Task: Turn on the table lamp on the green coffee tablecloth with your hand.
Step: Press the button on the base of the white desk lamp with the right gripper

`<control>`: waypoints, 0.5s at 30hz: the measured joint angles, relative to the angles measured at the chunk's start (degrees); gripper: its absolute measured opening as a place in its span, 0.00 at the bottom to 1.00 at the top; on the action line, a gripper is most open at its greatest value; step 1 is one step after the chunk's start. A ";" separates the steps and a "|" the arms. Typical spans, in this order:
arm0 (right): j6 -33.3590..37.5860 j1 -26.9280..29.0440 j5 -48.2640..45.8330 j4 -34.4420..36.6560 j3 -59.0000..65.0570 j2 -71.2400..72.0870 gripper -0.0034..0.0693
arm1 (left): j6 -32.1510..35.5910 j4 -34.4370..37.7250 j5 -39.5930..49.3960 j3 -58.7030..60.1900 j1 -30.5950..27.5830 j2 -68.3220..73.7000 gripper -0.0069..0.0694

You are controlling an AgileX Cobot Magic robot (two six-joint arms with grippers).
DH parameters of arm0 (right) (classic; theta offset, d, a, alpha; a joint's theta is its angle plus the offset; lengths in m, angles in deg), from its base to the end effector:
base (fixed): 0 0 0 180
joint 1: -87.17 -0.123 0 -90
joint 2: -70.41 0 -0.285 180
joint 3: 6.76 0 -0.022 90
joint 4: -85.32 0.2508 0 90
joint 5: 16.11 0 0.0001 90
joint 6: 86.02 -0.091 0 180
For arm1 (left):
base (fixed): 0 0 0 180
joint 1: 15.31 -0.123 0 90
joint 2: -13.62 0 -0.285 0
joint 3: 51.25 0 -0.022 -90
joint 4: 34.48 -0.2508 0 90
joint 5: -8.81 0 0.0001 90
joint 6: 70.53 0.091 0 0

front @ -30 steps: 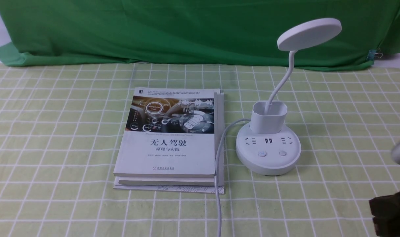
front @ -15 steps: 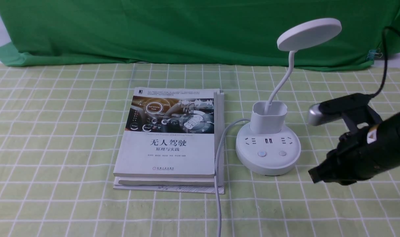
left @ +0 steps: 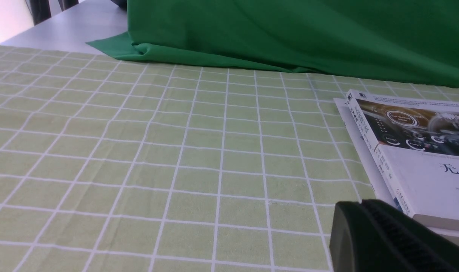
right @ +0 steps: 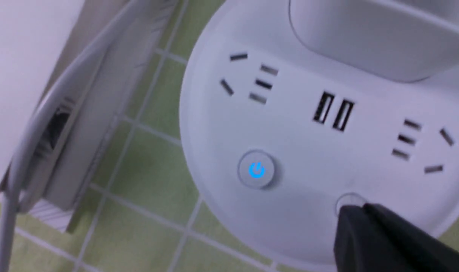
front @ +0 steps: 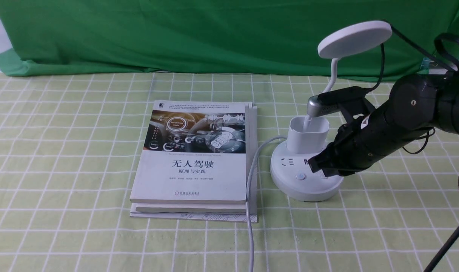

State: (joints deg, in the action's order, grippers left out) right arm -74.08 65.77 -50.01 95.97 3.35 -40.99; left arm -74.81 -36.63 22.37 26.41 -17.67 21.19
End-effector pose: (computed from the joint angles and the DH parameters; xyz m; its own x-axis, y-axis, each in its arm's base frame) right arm 0.3388 0.1429 0.1940 -0.8207 -0.3788 -0.4278 -0.4481 0.8912 0.0706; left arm 0.0554 0.0031 0.1893 -0.1505 -0.0444 -0.9876 -0.0557 0.9978 -0.0364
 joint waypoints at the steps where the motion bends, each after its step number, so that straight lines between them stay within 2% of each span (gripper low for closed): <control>1: 0.00 0.07 0.97 0.00 0.00 -0.54 0.09 | 0.00 0.00 0.00 0.00 0.00 0.00 0.09; 15: 0.00 0.86 3.31 0.06 -1.33 -4.00 0.09 | 0.00 0.00 0.00 0.00 0.00 0.00 0.09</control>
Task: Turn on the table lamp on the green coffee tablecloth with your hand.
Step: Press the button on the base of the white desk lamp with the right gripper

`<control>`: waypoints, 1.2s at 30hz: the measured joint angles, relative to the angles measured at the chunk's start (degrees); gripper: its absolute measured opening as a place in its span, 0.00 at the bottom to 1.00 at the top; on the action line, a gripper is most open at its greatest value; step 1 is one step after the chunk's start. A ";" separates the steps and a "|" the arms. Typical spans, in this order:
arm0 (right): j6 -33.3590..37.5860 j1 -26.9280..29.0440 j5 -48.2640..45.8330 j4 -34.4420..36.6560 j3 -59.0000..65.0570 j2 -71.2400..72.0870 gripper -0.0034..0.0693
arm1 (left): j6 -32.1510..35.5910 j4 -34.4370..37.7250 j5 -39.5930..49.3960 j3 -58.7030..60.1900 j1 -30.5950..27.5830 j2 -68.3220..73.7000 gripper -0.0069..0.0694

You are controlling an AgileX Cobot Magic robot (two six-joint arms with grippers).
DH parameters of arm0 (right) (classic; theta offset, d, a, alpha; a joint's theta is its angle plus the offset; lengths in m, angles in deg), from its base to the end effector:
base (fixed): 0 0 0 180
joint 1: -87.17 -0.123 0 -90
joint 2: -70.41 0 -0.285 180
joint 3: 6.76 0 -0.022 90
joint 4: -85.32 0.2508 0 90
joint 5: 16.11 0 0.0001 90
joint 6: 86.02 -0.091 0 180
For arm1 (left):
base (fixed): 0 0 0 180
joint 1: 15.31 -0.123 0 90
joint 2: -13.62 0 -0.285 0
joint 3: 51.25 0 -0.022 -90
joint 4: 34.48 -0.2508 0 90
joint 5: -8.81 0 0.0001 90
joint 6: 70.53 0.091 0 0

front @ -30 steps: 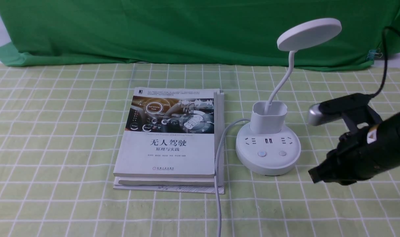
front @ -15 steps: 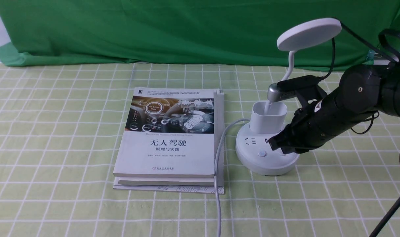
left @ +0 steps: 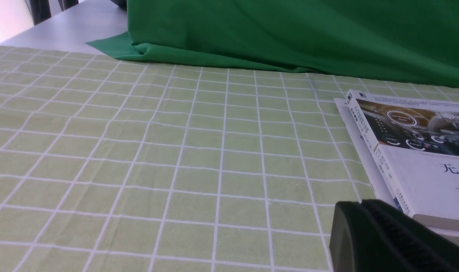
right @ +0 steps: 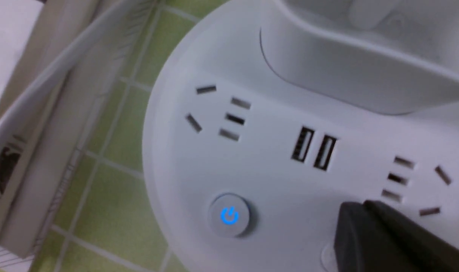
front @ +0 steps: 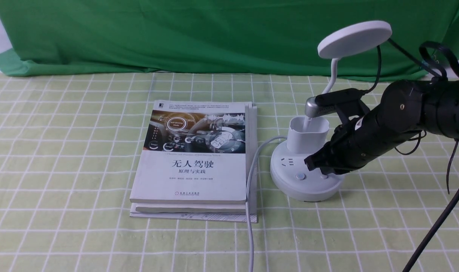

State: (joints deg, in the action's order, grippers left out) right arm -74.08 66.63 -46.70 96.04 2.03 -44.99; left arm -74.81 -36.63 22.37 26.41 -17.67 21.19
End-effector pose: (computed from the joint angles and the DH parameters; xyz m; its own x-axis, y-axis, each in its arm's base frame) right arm 0.3539 0.1418 0.1760 -0.8250 -0.3589 -0.4366 -0.4268 0.9020 0.0650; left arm 0.0554 0.0031 0.1893 -0.1505 -0.0444 -0.9876 -0.0557 0.9978 -0.0364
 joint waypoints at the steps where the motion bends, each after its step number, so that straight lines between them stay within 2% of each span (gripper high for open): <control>1: 0.00 0.00 0.14 0.00 -0.05 -0.22 0.09 | 0.00 0.00 0.00 0.00 0.00 0.00 0.09; 27: 0.38 0.00 -3.19 0.18 -0.01 3.39 0.09 | 0.00 0.00 0.00 0.00 0.00 0.00 0.09; 36: 1.22 0.00 -3.52 2.29 -0.40 -0.30 0.09 | 0.00 0.00 0.00 0.00 0.00 0.00 0.09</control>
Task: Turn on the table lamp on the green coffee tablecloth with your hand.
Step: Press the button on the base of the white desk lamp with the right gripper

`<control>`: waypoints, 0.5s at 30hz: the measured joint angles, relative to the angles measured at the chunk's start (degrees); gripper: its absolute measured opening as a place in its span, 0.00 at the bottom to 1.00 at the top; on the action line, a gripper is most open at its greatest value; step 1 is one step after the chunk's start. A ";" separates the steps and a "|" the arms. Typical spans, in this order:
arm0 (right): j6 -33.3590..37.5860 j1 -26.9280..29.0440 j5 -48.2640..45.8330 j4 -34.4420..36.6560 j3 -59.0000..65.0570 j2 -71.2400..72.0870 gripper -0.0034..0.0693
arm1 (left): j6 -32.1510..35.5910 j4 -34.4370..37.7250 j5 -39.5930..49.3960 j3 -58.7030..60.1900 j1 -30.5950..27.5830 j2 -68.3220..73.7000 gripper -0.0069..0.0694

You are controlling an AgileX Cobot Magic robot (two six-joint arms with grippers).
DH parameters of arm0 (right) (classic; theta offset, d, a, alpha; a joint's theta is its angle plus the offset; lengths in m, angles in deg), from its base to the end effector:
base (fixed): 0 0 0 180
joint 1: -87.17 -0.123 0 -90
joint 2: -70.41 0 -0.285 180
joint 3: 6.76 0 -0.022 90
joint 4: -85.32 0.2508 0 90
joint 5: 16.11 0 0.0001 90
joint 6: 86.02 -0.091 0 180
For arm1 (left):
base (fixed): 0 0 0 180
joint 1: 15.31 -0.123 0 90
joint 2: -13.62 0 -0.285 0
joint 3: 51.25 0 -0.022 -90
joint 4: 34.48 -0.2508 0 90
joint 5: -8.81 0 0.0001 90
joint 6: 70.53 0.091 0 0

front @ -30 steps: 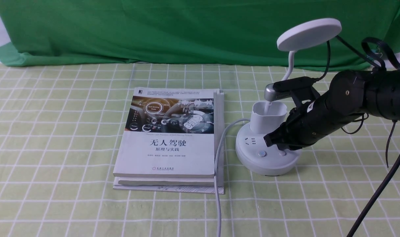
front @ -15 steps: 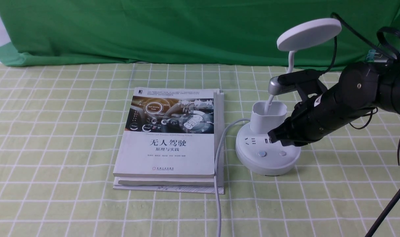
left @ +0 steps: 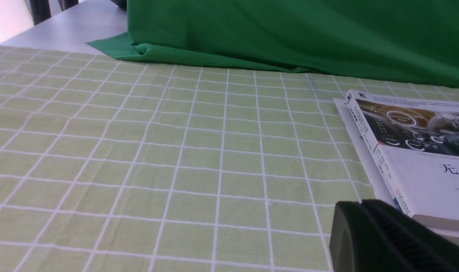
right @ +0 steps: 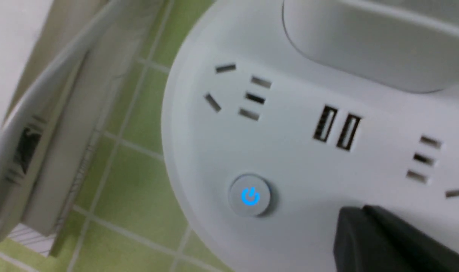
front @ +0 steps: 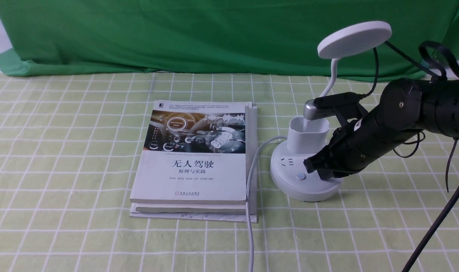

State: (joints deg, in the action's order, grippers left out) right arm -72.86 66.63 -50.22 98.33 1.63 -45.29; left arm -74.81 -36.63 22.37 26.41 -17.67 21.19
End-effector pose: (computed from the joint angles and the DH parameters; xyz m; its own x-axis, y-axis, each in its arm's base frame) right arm 0.3500 0.1434 0.1740 -0.8485 -0.3610 -0.3869 -0.4281 0.8981 0.1010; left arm 0.0554 0.0031 0.1893 -0.1505 -0.0444 -0.9876 -0.0557 0.9978 -0.0364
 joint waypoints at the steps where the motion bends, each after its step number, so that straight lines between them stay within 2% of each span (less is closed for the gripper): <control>1: 0.05 0.00 -0.01 0.00 0.00 -0.08 0.09 | 0.00 0.00 0.00 0.00 0.00 0.00 0.09; 15: 0.30 -0.87 -2.57 0.04 1.18 6.98 0.09 | 0.00 0.00 0.00 0.00 0.00 0.00 0.09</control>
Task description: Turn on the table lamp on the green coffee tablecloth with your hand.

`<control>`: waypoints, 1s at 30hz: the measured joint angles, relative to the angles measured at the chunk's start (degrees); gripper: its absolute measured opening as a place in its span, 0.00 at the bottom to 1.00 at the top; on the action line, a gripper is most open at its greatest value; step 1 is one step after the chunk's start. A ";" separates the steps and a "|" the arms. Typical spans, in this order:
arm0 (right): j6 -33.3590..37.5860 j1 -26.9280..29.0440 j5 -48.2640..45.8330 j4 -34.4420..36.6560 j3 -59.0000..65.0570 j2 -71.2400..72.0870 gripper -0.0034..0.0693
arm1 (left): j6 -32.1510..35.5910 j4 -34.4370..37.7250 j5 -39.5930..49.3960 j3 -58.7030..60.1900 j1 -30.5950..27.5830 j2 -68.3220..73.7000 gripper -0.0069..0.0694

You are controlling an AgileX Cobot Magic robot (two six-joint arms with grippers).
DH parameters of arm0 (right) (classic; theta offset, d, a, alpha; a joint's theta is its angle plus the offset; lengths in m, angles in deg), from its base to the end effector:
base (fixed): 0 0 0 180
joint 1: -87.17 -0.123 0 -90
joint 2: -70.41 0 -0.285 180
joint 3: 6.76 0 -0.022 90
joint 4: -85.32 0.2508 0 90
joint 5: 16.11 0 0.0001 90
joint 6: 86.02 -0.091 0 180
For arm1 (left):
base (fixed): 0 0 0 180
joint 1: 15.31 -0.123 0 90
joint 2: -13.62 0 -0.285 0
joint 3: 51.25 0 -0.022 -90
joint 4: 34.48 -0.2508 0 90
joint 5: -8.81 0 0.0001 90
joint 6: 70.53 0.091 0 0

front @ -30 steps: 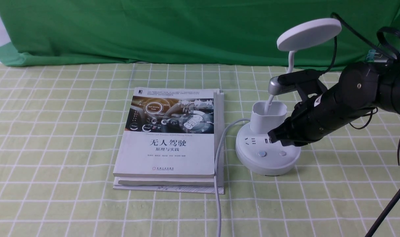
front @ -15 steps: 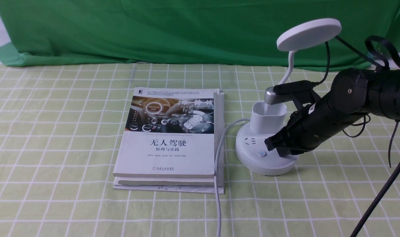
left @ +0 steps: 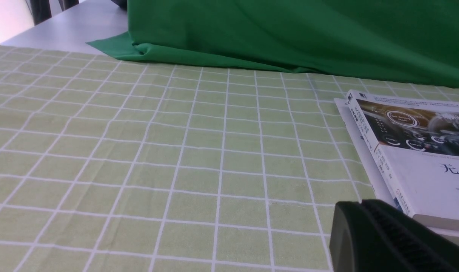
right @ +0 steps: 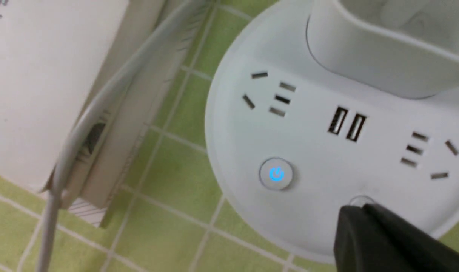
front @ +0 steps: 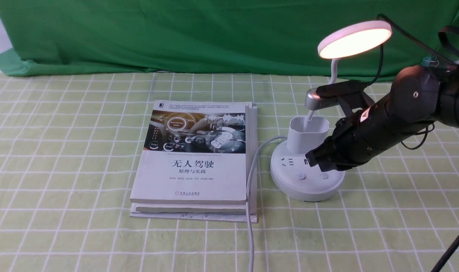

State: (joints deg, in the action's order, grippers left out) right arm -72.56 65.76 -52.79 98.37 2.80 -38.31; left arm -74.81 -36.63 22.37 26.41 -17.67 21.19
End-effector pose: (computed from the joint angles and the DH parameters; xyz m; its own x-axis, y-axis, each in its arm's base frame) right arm 0.3324 0.1435 0.2122 -0.8161 -0.3744 -0.4402 -0.4586 0.8831 0.0991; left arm 0.0554 0.0031 0.1893 -0.1505 -0.0444 -0.9876 -0.0557 0.9978 -0.0364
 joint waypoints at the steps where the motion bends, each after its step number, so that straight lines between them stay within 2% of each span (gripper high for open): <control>1: 0.00 0.00 -0.19 0.00 0.63 0.63 0.09 | 0.00 0.00 0.00 0.00 0.00 0.00 0.09; 7: -0.24 0.00 -0.25 0.00 9.71 7.44 0.09 | 0.00 0.00 0.00 0.00 0.00 0.00 0.09; 15: -2.25 0.00 -1.32 0.00 22.49 26.23 0.09 | 0.00 0.00 0.00 0.00 0.00 0.00 0.09; 22: -3.90 0.00 -2.02 0.00 25.20 38.00 0.11 | 0.00 0.00 0.00 0.00 0.00 0.00 0.09; 30: -3.91 0.00 4.82 -1.07 25.40 43.12 0.10 | 0.00 0.00 0.00 0.00 0.00 0.00 0.09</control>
State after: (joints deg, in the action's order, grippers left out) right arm -76.47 65.76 -47.96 97.30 28.20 4.82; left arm -74.81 -36.63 22.37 26.41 -17.67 21.19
